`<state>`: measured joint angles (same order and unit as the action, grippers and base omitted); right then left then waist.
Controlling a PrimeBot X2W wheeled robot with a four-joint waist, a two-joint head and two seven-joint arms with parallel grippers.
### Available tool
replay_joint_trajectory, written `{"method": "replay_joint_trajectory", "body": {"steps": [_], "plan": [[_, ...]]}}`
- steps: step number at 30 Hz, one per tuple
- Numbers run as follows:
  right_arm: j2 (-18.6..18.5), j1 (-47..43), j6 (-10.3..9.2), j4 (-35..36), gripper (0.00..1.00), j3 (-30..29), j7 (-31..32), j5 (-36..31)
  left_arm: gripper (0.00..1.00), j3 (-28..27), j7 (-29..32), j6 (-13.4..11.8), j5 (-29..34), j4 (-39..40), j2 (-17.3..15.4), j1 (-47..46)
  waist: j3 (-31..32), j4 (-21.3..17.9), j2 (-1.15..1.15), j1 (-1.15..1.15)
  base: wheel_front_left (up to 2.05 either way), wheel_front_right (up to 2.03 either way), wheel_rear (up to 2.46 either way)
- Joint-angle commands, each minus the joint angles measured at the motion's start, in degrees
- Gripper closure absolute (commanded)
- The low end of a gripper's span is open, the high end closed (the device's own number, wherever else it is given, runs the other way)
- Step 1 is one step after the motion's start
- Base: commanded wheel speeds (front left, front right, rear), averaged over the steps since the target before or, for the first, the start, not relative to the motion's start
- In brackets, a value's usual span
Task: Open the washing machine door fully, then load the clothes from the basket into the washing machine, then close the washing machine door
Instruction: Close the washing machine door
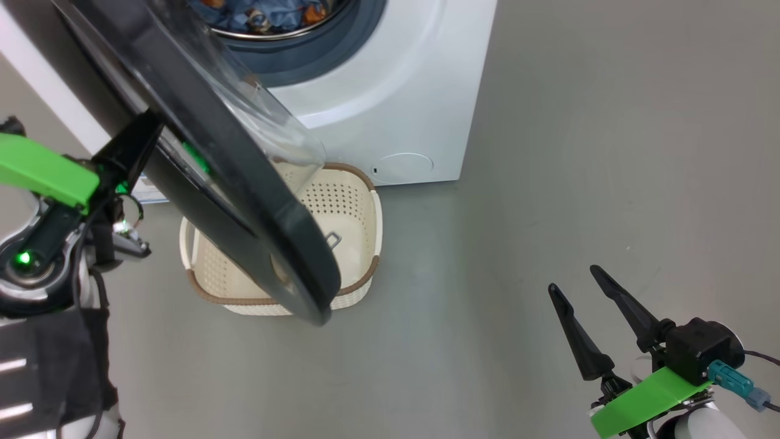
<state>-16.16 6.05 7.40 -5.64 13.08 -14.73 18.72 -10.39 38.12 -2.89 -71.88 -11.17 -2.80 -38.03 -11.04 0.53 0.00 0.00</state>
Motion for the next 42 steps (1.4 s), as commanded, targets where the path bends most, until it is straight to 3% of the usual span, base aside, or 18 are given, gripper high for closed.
{"method": "replay_joint_trajectory", "body": {"steps": [1,10,16,27,28,30,31,32,39,42], "plan": [[-0.3,1.2,0.09,1.1,0.0,1.2,-0.3,0.0,1.0,-0.4,-0.3,1.5,0.2,1.7,-1.0,-3.4,-0.1,-0.5,0.0,0.0,0.0,0.0,0.0],[0.0,1.7,0.09,1.0,0.0,1.3,-0.3,0.1,1.0,1.2,-3.6,3.8,1.2,-3.5,-0.7,-5.8,-0.2,-1.8,0.0,0.0,0.0,0.0,0.0],[0.1,1.6,0.09,0.9,0.0,1.1,-0.3,0.1,1.0,1.7,-5.6,5.4,3.8,-6.0,-2.1,-6.1,0.1,-2.1,0.0,0.0,0.0,0.0,0.0],[0.7,-1.2,0.09,0.8,0.0,-0.4,-0.3,-0.5,1.0,2.6,-9.6,7.6,9.9,-2.4,-5.8,1.7,3.4,-1.0,0.0,0.0,0.0,0.0,0.0],[0.7,-1.5,0.09,0.8,0.0,-0.6,-0.3,-0.5,0.89,2.8,-10.1,7.7,10.8,-1.7,-6.1,2.7,3.7,-0.9,0.0,0.0,0.0,0.0,0.0],[0.7,-2.0,0.09,0.9,0.0,-0.9,-0.3,-0.6,0.58,3.0,-11.6,8.2,12.4,-0.1,-6.7,4.6,4.2,-0.7,0.0,0.0,0.0,0.0,0.0],[0.7,-2.2,0.09,0.9,0.0,-1.0,-0.3,-0.7,0.22,3.1,-12.4,8.3,13.1,0.7,-6.8,5.5,4.3,-0.7,0.0,0.0,0.0,0.0,0.0],[0.7,-2.5,0.09,0.9,0.0,-1.1,-0.3,-0.8,0.0,3.2,-13.0,8.6,13.6,1.4,-6.9,6.6,4.6,-0.6,0.0,0.0,0.0,0.0,0.0],[0.7,-3.7,0.09,1.2,0.0,-1.8,-0.3,-1.1,0.0,4.7,-18.8,9.5,19.6,6.0,-8.2,13.8,5.6,-0.4,0.0,0.0,0.0,0.0,0.0],[0.7,-4.2,0.09,1.3,0.0,-2.2,-0.3,-1.2,0.0,5.8,-24.6,9.7,25.5,6.9,-9.1,17.2,5.7,-0.2,0.0,0.0,0.0,0.0,0.0]]}}
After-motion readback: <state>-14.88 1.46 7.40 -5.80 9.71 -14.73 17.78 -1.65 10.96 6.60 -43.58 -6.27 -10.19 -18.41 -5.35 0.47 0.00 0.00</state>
